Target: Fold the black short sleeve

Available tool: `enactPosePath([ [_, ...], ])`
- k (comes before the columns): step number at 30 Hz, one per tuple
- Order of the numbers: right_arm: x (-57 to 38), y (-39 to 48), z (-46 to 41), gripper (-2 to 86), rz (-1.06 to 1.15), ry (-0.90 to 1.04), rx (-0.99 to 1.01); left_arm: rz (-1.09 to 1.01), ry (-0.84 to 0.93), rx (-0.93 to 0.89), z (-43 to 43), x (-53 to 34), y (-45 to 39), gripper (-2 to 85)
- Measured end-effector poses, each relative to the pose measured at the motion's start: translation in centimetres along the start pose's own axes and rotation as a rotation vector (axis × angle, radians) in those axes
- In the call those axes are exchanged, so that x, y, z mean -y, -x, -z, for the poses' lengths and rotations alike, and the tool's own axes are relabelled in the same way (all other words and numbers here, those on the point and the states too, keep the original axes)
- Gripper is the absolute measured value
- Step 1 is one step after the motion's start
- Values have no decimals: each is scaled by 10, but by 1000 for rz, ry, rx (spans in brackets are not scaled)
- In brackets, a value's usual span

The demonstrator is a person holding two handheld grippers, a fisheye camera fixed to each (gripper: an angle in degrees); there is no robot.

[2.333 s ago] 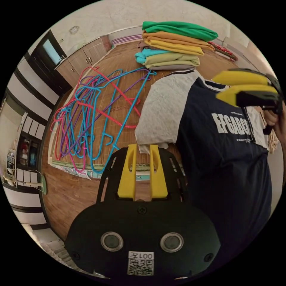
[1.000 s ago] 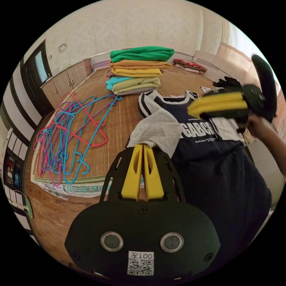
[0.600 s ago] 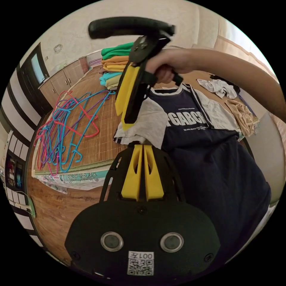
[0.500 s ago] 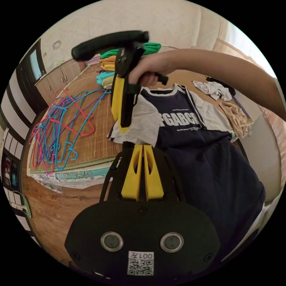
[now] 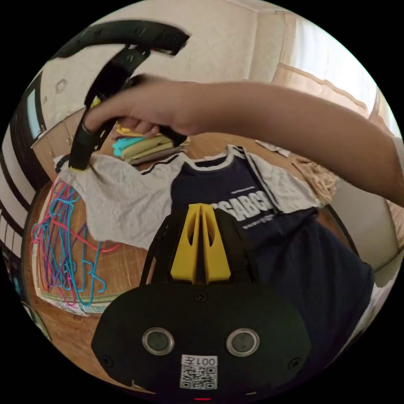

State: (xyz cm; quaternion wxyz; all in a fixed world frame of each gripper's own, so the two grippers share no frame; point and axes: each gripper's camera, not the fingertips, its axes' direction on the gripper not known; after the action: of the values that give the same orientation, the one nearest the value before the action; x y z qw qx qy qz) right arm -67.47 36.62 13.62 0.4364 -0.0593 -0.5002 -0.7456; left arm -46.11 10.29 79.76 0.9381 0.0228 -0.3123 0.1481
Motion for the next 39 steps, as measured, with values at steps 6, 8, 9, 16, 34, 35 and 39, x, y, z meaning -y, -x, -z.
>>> enactPosePath([
  [6,-34,-11,33,12,-41,-45,-90,13,131,312,-44,10,32,-10],
  [8,-54,-11,48,14,-39,-53,-46,40,162,268,-50,2,39,-10],
  [9,-60,-10,53,13,-39,-62,-42,44,170,269,-51,0,40,-10],
  [16,-144,9,82,7,-73,-84,36,17,243,413,-41,-25,19,-10],
  [34,-251,-20,32,87,-299,58,317,43,130,163,-26,-8,78,-9],
  [35,-245,-28,24,102,-297,43,352,9,160,126,-31,-5,83,-8],
  [39,-227,-42,-20,128,-257,106,320,-26,180,100,-29,-6,89,-1],
])
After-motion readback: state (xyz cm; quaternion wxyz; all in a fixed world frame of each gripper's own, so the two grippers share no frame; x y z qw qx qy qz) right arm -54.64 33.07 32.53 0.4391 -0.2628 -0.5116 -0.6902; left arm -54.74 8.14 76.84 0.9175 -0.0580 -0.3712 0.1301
